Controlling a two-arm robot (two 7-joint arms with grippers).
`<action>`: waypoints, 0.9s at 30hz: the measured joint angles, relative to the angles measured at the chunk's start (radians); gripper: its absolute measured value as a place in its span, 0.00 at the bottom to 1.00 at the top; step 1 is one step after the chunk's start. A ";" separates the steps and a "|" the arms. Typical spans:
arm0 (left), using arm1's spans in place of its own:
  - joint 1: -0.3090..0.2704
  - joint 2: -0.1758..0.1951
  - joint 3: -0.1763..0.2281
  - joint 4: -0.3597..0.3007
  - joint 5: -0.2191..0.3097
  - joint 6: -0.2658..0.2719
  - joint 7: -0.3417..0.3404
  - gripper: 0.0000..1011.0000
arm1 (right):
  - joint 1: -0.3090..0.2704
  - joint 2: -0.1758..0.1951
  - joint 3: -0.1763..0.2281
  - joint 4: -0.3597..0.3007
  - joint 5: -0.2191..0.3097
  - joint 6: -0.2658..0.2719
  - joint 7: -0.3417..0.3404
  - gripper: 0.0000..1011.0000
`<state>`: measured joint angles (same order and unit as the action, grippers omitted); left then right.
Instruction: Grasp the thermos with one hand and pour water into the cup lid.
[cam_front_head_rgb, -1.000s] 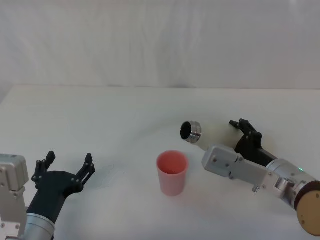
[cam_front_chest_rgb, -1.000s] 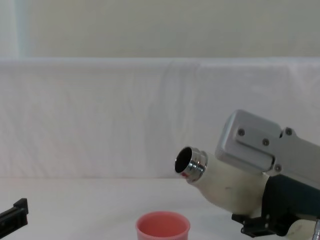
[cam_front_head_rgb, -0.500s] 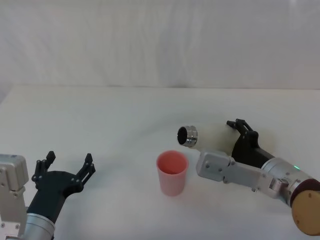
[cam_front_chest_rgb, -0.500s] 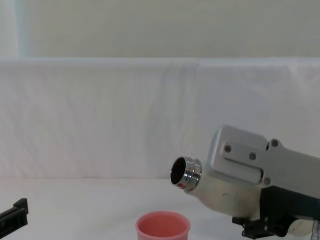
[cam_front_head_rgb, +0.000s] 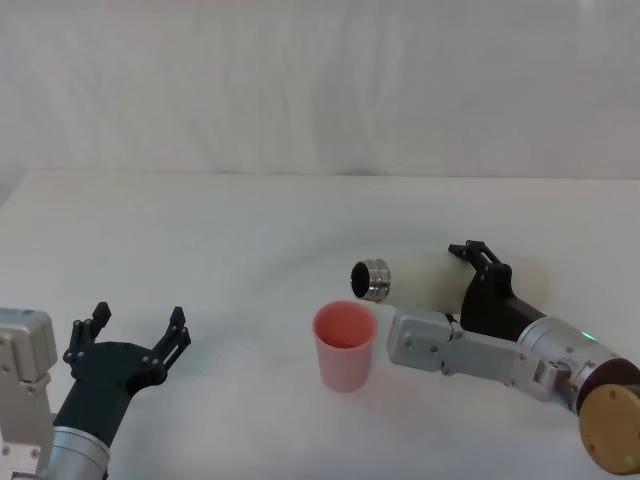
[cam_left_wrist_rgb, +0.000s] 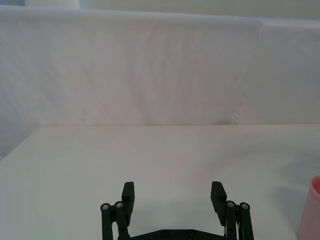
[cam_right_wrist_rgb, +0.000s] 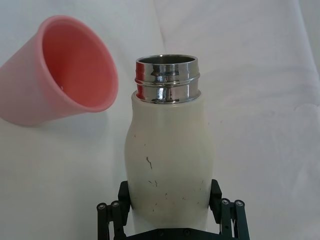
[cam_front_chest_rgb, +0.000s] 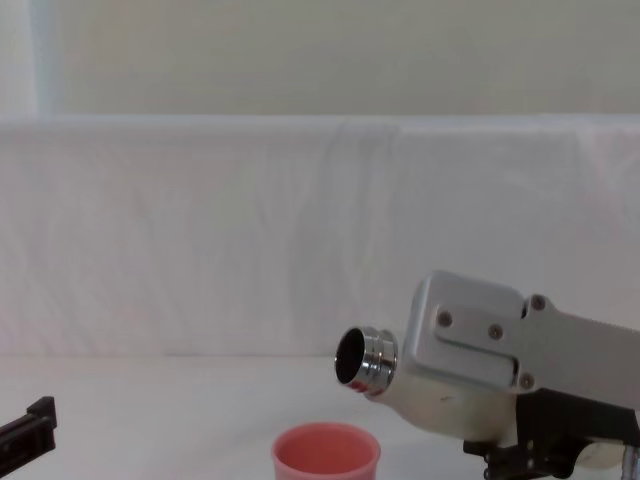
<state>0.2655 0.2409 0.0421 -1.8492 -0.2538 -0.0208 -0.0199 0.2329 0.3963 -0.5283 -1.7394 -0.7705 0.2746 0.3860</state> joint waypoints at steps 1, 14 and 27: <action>0.000 0.000 0.000 0.000 0.000 0.000 0.000 0.99 | 0.000 0.001 -0.001 -0.001 -0.007 0.000 0.003 0.94; 0.000 0.000 0.000 0.000 0.000 0.000 0.000 0.99 | -0.001 0.012 -0.017 -0.015 -0.071 0.004 0.021 0.94; 0.000 0.000 0.000 0.000 0.000 0.000 0.000 0.99 | 0.004 0.018 -0.035 -0.018 -0.134 0.013 0.032 0.94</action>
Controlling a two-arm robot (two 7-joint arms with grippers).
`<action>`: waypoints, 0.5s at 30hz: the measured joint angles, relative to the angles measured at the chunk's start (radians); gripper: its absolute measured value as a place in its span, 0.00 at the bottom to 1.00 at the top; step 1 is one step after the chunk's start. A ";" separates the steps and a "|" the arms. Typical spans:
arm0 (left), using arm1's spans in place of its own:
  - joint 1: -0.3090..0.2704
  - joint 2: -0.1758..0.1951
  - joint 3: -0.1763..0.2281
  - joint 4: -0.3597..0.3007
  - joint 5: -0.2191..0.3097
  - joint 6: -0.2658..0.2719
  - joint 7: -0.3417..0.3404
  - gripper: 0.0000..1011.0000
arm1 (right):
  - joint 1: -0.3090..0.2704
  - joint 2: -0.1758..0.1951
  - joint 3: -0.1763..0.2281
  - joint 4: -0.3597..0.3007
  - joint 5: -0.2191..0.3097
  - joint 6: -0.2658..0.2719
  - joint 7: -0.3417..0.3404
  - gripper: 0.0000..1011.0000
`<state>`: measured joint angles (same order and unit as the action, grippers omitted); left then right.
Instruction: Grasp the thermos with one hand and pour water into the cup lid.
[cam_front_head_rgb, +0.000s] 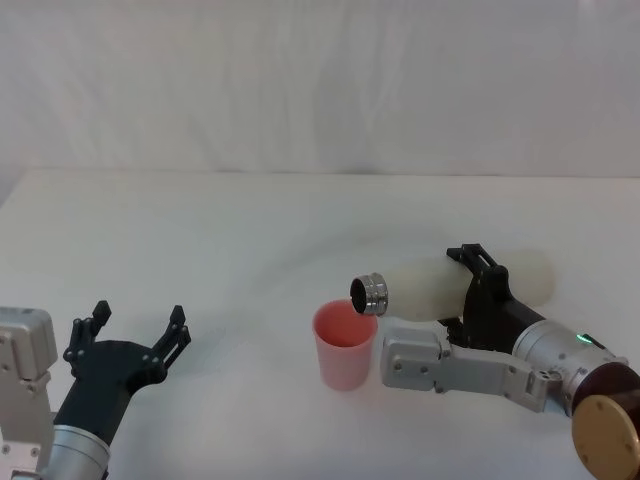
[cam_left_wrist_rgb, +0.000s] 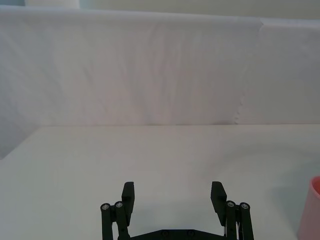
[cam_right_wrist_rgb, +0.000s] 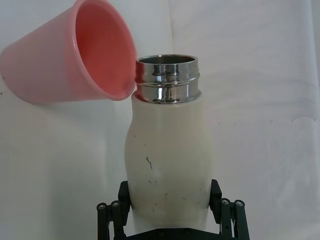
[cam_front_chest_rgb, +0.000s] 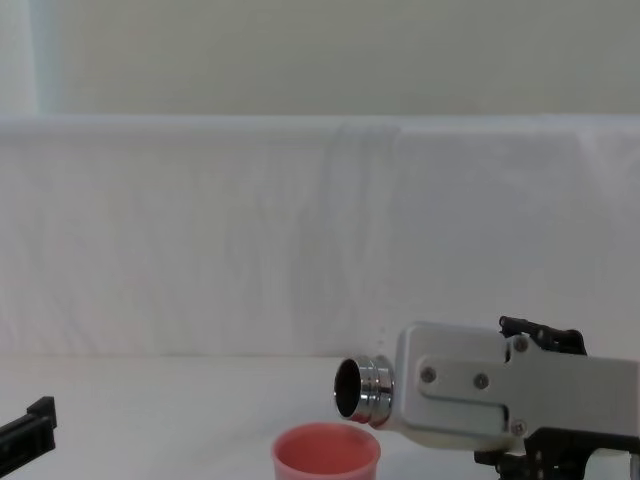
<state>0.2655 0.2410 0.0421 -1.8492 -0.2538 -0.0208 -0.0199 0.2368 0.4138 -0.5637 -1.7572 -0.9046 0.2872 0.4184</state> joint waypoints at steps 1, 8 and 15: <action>0.000 0.000 0.000 0.000 0.000 0.000 0.000 0.99 | 0.000 0.000 -0.001 0.000 -0.003 0.000 0.001 0.94; 0.000 0.000 0.000 0.000 0.000 0.000 0.000 0.99 | 0.003 0.001 -0.004 -0.001 -0.022 0.002 0.007 0.94; 0.000 0.000 0.000 0.000 0.000 0.000 0.000 0.99 | 0.004 0.002 -0.004 -0.005 -0.034 0.001 0.012 0.94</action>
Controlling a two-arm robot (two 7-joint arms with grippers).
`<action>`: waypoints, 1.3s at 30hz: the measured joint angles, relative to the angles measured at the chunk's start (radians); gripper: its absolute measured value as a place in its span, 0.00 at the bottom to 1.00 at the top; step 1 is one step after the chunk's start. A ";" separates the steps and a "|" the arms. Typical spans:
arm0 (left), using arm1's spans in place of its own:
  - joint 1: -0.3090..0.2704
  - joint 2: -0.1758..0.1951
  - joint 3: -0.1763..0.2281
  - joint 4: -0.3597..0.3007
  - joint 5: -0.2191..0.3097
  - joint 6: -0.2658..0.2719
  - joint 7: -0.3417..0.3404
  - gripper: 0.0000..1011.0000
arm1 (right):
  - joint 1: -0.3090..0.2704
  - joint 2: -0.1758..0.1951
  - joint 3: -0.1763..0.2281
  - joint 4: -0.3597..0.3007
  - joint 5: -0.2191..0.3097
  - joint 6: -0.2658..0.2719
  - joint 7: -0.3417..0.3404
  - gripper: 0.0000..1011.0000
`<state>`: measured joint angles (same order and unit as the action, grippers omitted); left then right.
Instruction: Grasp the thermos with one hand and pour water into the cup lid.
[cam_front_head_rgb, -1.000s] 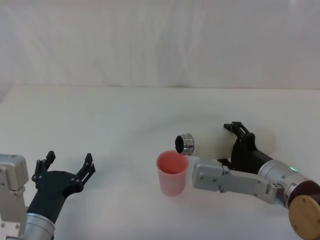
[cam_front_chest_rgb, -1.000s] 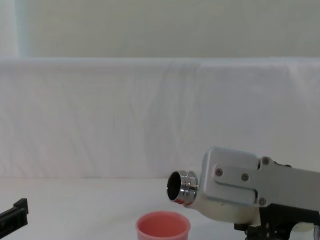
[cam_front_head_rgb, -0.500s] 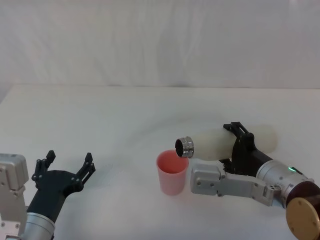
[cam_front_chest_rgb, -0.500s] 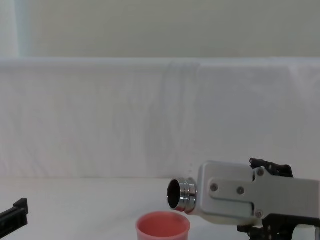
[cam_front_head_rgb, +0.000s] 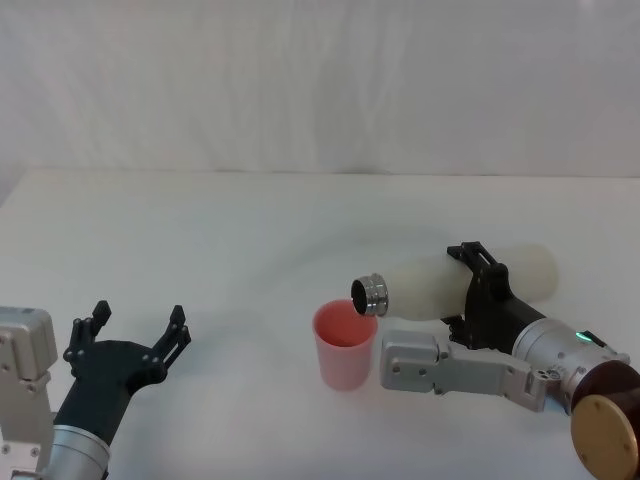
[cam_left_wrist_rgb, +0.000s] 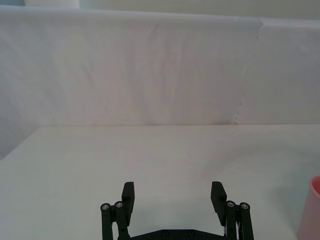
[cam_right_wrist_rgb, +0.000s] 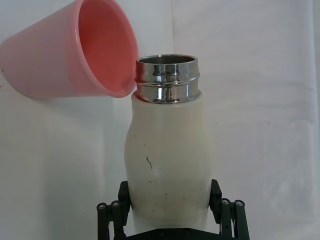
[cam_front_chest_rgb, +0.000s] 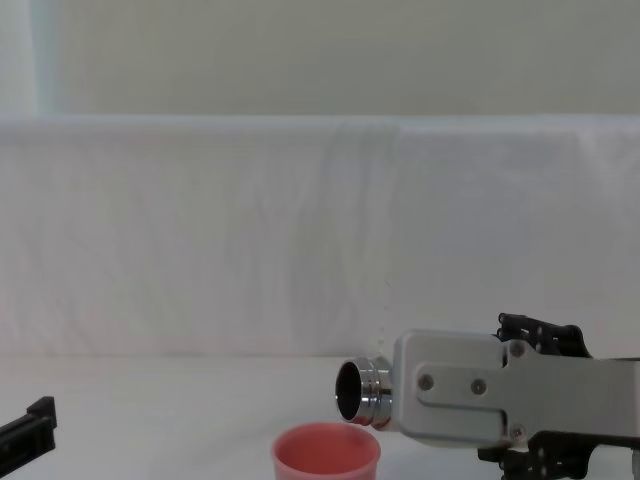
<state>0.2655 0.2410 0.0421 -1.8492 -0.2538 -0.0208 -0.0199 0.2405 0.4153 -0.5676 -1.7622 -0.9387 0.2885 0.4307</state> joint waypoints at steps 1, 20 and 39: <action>0.000 0.000 0.000 0.000 0.000 0.000 0.000 0.99 | 0.000 0.000 0.000 -0.001 -0.002 0.000 0.001 0.94; 0.000 0.000 0.000 0.000 0.000 0.000 0.000 0.99 | 0.006 0.009 -0.006 -0.014 -0.031 0.000 0.018 0.94; 0.000 0.000 0.000 0.000 0.000 0.000 0.000 0.99 | 0.014 0.020 -0.017 -0.022 -0.058 0.000 0.033 0.94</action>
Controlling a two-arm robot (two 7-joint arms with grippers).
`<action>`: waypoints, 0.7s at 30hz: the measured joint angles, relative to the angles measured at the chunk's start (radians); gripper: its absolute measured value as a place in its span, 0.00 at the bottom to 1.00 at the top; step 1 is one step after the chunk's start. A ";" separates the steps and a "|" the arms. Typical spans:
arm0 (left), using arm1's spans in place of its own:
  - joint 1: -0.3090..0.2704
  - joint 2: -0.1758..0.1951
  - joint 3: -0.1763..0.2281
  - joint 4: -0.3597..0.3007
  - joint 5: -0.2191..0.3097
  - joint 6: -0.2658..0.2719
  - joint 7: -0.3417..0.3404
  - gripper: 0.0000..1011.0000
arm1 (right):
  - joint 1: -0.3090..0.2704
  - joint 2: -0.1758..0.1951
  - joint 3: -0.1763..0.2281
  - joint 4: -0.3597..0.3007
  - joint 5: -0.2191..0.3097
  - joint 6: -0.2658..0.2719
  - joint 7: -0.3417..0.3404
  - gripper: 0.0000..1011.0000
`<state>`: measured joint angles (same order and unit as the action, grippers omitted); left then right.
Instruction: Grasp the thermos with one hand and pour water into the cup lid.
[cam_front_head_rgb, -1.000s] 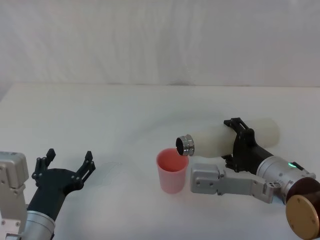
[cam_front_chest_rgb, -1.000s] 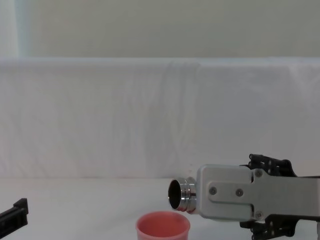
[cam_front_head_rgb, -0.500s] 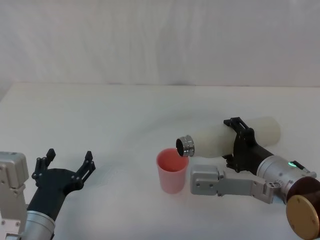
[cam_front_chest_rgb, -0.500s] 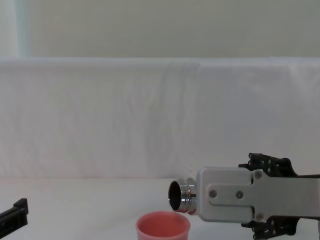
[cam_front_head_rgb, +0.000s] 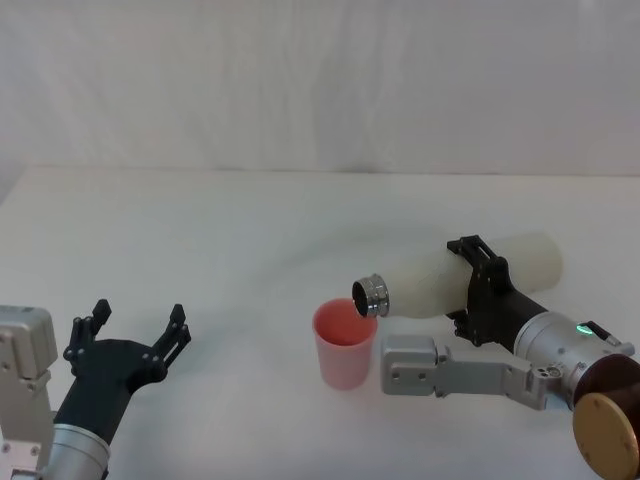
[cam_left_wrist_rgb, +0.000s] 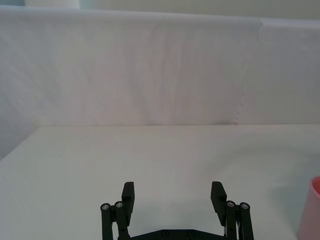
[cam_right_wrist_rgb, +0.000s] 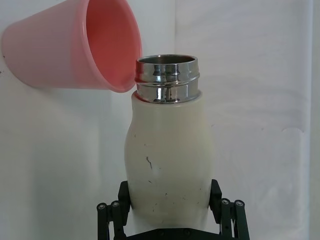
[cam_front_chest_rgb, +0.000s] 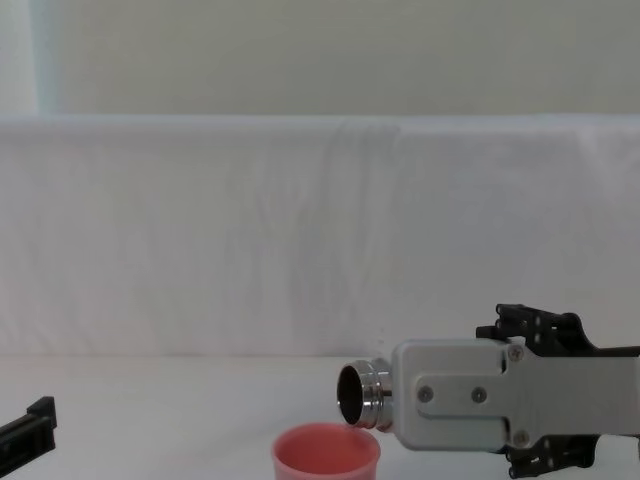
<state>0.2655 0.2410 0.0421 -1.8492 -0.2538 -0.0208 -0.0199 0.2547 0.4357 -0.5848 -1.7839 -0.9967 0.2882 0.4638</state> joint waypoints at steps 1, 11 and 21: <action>0.000 0.000 0.000 0.000 0.000 0.000 0.000 0.99 | 0.000 0.000 0.000 0.000 -0.001 0.000 0.000 0.94; 0.000 0.000 0.000 0.000 0.000 0.000 0.000 0.99 | 0.005 0.003 -0.007 -0.003 -0.011 -0.001 0.008 0.94; 0.000 0.000 0.000 0.000 0.000 0.000 0.000 0.99 | 0.008 0.008 -0.012 -0.009 -0.019 -0.002 0.017 0.94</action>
<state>0.2655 0.2410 0.0421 -1.8492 -0.2538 -0.0208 -0.0199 0.2629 0.4434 -0.5973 -1.7926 -1.0161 0.2866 0.4805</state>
